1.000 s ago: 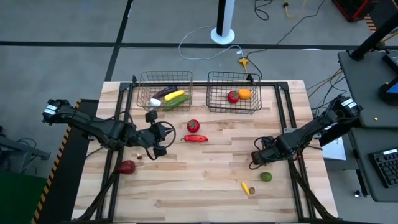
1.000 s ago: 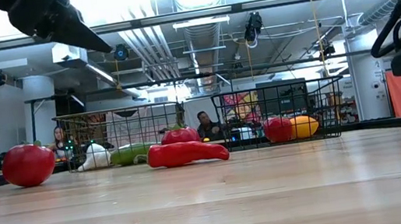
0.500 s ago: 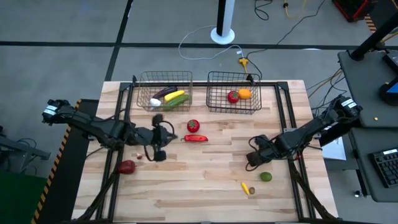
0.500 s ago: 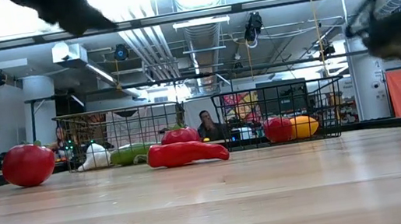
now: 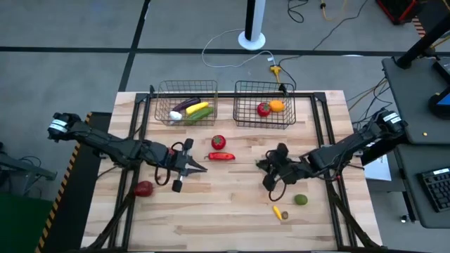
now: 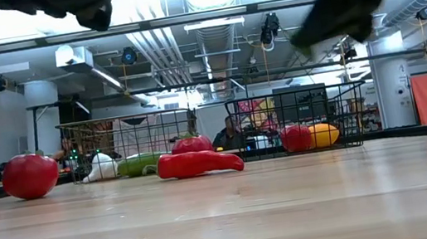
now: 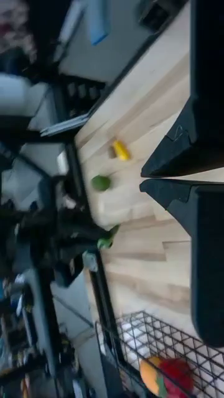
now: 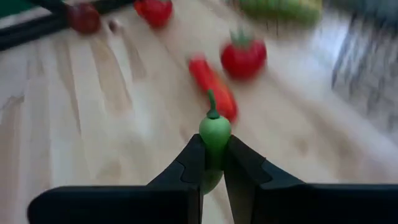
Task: Sort produce into baskets
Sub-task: Put the green chili pepper into the left wire basket, then put the green lime into the right wire basket
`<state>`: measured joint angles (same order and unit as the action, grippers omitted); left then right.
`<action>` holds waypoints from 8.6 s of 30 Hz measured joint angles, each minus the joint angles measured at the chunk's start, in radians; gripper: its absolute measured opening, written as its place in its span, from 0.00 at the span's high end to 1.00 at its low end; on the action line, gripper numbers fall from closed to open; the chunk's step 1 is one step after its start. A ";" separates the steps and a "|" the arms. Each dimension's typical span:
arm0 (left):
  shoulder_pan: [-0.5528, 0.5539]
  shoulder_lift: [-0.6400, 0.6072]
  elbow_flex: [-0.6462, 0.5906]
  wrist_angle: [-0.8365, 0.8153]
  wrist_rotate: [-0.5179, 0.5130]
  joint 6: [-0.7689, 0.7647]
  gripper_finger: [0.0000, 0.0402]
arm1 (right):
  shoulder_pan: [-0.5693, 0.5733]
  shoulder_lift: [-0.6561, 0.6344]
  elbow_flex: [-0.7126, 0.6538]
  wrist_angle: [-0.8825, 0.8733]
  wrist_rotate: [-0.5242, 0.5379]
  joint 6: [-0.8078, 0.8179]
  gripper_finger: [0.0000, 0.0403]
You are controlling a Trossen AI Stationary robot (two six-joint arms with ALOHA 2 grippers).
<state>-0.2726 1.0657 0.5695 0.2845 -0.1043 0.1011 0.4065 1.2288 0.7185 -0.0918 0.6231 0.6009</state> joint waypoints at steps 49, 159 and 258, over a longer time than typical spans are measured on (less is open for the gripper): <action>0.091 0.493 -0.028 0.722 -0.016 -0.042 0.64 | -0.130 0.410 0.076 0.852 -0.205 -0.711 0.92; 0.787 0.196 0.385 -0.832 -0.105 -0.079 0.83 | -0.176 0.166 0.076 0.442 -0.134 -0.395 0.52; 0.378 -0.096 0.005 -0.364 -0.227 -0.249 0.83 | 0.340 0.202 0.137 -0.724 -0.658 0.484 0.52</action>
<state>0.1051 0.9699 0.5747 -0.0791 -0.3313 -0.1482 0.7462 1.4311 0.8559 -0.8161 -0.0353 1.0848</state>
